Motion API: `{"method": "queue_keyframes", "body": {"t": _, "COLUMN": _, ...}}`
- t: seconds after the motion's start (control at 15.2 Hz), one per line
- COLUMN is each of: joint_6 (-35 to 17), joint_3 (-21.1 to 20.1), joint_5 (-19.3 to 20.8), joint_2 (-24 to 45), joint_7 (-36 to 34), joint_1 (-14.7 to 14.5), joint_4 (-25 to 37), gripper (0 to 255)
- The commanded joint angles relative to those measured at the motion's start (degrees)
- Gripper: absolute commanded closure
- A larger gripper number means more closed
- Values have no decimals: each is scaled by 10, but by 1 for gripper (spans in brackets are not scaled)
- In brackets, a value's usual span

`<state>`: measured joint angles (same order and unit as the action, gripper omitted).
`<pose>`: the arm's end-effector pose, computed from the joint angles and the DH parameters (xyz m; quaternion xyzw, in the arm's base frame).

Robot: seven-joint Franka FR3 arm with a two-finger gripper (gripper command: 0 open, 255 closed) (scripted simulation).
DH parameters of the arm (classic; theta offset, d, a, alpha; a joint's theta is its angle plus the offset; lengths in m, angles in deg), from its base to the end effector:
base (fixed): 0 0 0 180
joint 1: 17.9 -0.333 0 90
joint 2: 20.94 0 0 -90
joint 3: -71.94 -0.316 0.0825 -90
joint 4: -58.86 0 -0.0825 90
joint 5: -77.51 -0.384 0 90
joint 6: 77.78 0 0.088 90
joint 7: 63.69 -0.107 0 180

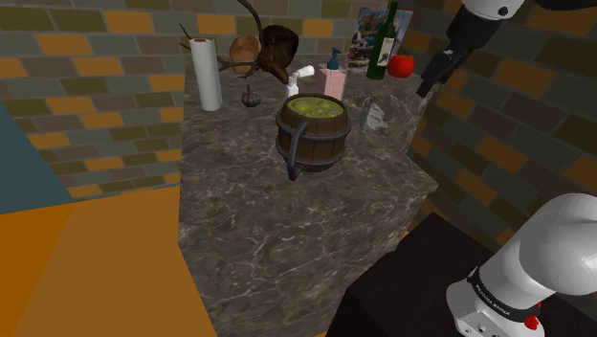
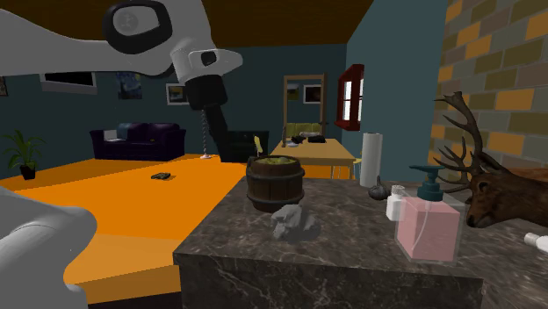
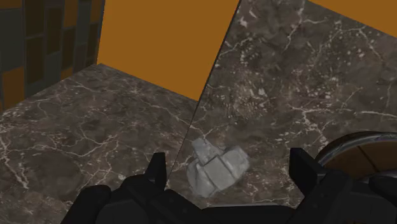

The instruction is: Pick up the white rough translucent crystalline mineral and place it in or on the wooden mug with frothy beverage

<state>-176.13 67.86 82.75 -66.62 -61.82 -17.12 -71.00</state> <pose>0.3166 0.0192 0.6516 0.9892 0.0382 0.1226 0.0707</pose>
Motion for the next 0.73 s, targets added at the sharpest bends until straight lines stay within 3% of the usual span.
{"method": "queue_keyframes", "body": {"t": 0.0, "joint_6": 0, "joint_3": 0, "joint_5": 0, "joint_2": 0, "joint_7": 0, "joint_1": 0, "joint_4": 0, "gripper": 0}}
{"method": "queue_keyframes", "body": {"t": 0.66, "joint_6": -107, "joint_3": 17, "joint_5": -65, "joint_2": 208, "joint_7": -131, "joint_1": 47, "joint_4": 63, "gripper": 0}}
